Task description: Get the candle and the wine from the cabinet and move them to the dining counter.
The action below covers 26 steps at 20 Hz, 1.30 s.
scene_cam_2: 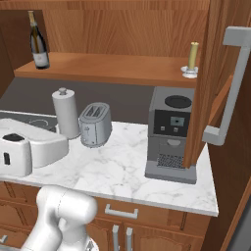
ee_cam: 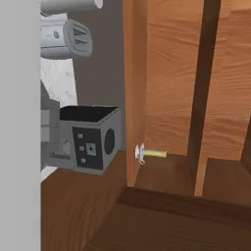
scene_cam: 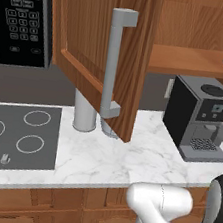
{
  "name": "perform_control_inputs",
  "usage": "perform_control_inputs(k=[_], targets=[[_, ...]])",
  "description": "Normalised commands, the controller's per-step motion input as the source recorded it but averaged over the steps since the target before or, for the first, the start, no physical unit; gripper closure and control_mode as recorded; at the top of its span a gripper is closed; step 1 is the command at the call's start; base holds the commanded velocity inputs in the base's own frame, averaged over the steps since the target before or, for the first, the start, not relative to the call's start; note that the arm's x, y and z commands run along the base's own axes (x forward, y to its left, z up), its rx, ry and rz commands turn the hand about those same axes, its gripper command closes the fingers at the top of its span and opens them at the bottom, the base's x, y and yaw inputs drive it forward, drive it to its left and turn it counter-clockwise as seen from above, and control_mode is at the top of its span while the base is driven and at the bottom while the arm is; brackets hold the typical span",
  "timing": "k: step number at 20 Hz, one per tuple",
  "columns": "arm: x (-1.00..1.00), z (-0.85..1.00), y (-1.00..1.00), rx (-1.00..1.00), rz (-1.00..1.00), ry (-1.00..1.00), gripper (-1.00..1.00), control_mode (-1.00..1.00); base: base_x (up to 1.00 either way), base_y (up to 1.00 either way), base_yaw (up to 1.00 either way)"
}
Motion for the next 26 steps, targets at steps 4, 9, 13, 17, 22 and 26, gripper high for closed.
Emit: perform_control_inputs(k=[4, 9, 13, 17, 22, 26], targets=[[1.0, 0.01, -0.1, 0.03, -0.21, 0.05, 1.0, -1.0, 0.0, 0.0, 0.0], [0.76, 0.0, -0.49, 0.07, -0.06, 0.05, 1.0, -1.0, 0.0, 0.0, 0.0], [0.45, 0.13, -0.6, 0.18, 0.0, 0.1, 1.0, -1.0, 0.0, 0.0, 0.0], [0.03, 0.17, -0.46, 0.15, 0.0, 0.05, 1.0, -1.0, 0.0, 0.0, 0.0], [0.0, 0.25, -0.08, 0.09, 0.0, 0.01, 1.0, -1.0, 0.0, 0.0, 0.0], [0.04, 0.34, -0.04, 0.09, 0.0, 0.06, 1.0, -1.0, 0.0, 0.0, 0.0]])
